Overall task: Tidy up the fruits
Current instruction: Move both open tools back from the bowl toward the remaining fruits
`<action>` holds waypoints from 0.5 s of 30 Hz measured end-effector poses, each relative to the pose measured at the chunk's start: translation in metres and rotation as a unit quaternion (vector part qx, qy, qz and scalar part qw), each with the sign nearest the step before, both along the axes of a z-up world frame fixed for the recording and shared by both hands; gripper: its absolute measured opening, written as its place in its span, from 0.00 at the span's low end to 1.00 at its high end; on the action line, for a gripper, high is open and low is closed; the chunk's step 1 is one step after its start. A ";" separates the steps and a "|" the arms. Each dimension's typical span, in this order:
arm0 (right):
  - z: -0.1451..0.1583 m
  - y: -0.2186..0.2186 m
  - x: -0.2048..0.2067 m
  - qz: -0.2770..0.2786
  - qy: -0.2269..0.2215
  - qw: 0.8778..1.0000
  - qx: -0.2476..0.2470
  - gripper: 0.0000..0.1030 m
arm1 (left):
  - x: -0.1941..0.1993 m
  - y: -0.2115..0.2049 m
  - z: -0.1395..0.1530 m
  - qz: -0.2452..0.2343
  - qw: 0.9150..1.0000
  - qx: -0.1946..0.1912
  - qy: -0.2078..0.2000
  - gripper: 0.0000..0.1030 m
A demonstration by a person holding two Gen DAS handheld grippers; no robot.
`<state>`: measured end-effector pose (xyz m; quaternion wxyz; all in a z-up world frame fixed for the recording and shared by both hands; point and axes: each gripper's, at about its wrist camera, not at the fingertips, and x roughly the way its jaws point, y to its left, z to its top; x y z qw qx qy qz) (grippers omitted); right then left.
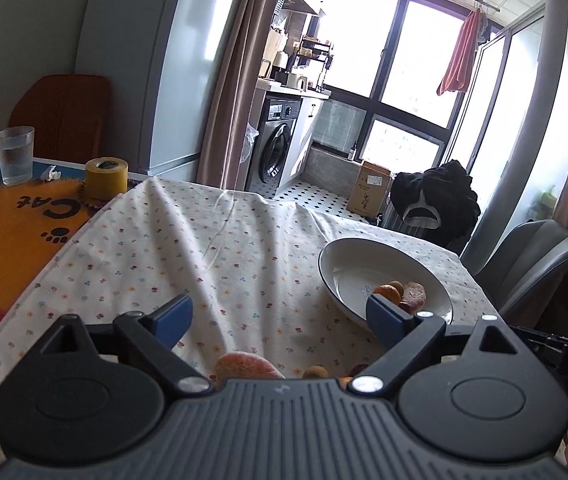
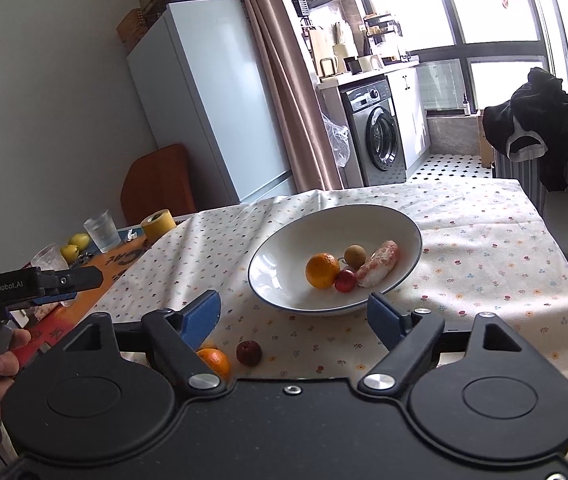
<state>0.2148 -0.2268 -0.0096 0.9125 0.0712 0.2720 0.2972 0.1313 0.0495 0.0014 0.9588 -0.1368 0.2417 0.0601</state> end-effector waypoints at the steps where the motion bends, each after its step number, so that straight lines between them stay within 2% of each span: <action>1: 0.001 0.000 -0.003 0.000 -0.002 1.000 -0.002 0.81 | -0.002 0.001 0.001 0.000 1.000 0.000 -0.001 0.90; 15: 0.007 -0.008 -0.020 -0.006 -0.004 1.000 -0.009 0.85 | -0.034 0.017 0.003 0.007 1.000 0.006 0.009 0.90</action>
